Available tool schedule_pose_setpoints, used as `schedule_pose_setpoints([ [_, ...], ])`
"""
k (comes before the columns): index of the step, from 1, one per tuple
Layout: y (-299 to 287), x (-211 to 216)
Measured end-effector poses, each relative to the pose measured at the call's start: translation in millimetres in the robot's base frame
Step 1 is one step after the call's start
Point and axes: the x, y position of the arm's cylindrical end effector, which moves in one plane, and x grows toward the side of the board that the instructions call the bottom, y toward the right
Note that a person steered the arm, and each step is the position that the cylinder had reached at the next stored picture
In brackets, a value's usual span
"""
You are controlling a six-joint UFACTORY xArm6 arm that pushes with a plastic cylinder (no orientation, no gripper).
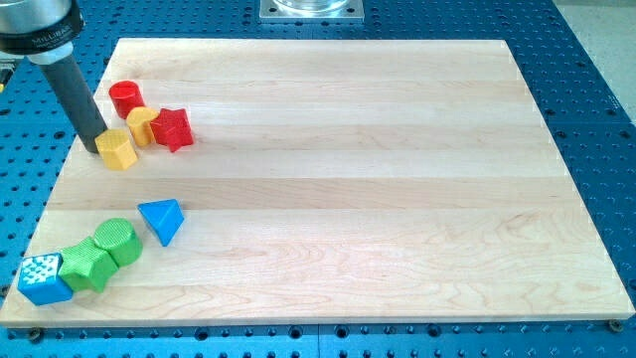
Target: Separate the red star and heart
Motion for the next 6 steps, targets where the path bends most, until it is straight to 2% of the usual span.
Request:
schedule_pose_setpoints([
  [1, -40, 27],
  [2, -10, 69],
  [3, 31, 69],
  [6, 138, -36],
])
